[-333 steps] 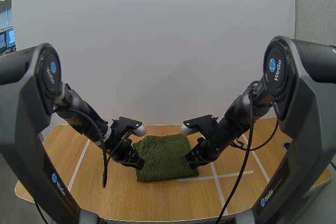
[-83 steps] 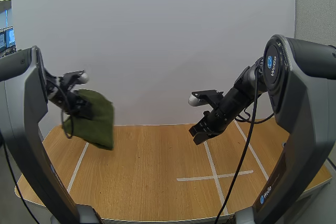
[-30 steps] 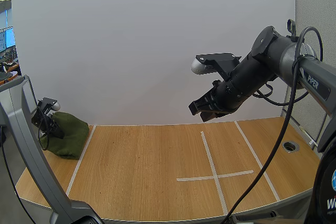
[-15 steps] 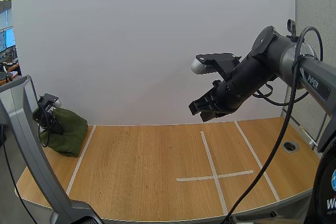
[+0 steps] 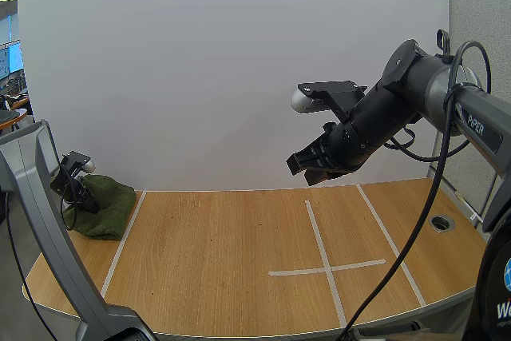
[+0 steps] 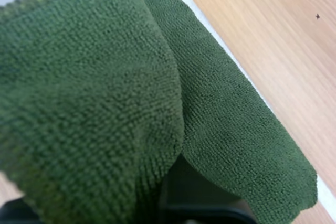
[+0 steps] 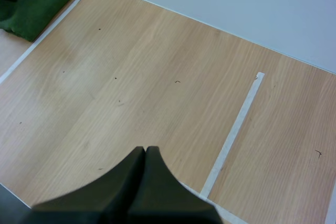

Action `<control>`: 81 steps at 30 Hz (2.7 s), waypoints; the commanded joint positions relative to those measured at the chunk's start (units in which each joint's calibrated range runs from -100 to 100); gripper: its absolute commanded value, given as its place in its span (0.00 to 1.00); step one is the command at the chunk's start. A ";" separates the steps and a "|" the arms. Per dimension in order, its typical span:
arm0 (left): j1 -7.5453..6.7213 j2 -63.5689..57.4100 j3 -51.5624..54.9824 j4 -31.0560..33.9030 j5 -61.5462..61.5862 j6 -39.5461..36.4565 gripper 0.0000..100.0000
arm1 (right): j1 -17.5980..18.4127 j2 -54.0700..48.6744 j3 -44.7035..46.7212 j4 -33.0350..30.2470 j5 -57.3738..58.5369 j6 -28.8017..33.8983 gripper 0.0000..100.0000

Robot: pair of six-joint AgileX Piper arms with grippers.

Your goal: Fold the towel

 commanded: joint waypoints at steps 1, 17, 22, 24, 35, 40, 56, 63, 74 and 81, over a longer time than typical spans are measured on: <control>-0.28 -0.09 -0.42 1.00 0.97 0.56 0.07 | -0.19 -0.65 0.03 -0.20 0.84 0.44 0.00; 0.11 -3.10 -6.00 3.47 0.97 -1.81 0.95 | -0.19 -0.65 0.03 -0.20 0.84 0.34 0.00; 1.10 -6.30 -10.14 3.47 0.97 -2.98 0.95 | -0.19 -0.65 0.03 -0.20 0.84 0.34 0.00; 1.57 -8.09 -11.31 3.47 0.97 -3.05 0.95 | -0.19 -0.65 0.03 -0.20 0.84 0.33 0.00; 4.80 -23.59 -12.02 -4.65 0.97 -3.73 0.65 | -0.19 -2.05 0.03 1.97 0.84 0.50 0.00; 4.80 -30.53 -12.02 -10.05 0.97 -9.22 0.00 | -0.19 -4.32 0.03 2.99 -1.61 0.50 0.00; -0.50 -41.61 -4.35 -20.20 0.97 -16.30 0.00 | -0.19 -7.15 0.03 5.44 -43.51 4.65 0.00; -8.57 -47.12 8.61 -17.69 -9.00 -16.12 0.00 | -0.19 -7.15 0.03 5.44 -41.33 4.98 0.00; -24.53 -48.96 15.99 -0.56 -26.43 -31.72 0.00 | -0.19 -7.15 0.03 0.54 -40.40 4.98 0.00; -30.86 -58.68 27.69 1.27 -40.62 -34.43 0.00 | -0.19 -7.15 0.03 0.40 -40.41 4.98 0.00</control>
